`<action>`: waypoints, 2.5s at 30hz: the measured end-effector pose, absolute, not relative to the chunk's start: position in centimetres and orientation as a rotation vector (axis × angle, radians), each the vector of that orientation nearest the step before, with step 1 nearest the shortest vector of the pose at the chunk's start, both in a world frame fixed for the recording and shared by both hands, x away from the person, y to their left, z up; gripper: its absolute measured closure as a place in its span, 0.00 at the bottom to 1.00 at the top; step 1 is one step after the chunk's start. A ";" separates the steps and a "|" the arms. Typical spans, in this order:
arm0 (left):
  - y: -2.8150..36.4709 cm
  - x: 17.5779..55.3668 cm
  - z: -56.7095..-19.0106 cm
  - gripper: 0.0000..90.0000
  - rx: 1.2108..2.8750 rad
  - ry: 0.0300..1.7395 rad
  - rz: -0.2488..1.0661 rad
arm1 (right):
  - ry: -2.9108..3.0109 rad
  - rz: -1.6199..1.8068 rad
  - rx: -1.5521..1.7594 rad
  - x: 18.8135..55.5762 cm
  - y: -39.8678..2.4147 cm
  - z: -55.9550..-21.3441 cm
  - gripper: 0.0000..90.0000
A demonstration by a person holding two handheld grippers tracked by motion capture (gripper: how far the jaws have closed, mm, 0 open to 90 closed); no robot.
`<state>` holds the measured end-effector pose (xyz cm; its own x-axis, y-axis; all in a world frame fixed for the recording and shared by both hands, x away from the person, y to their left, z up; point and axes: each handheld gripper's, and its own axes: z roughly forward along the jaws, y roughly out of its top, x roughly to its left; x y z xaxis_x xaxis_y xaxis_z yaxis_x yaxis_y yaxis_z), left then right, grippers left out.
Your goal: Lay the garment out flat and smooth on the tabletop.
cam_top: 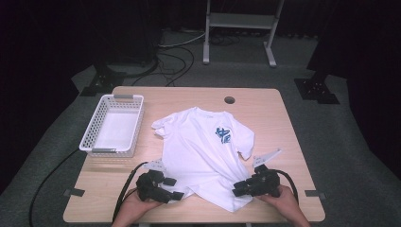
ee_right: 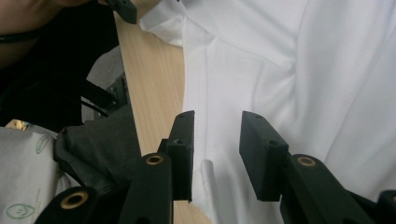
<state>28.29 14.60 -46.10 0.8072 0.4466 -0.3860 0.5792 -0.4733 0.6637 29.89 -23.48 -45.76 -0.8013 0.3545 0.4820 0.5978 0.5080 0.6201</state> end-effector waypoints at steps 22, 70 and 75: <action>15.7 26.3 -46.7 0.33 2.224 0.725 -0.290 | -2.433 -0.942 -0.694 27.3 -26.1 -47.1 0.71; 14.3 27.5 -46.8 0.26 2.272 0.723 0.015 | -2.619 -1.238 -0.936 28.7 -23.9 -47.7 0.50; 14.1 27.5 -46.8 0.24 2.271 0.714 0.004 | -2.592 -1.187 -0.924 29.0 -23.8 -47.4 0.47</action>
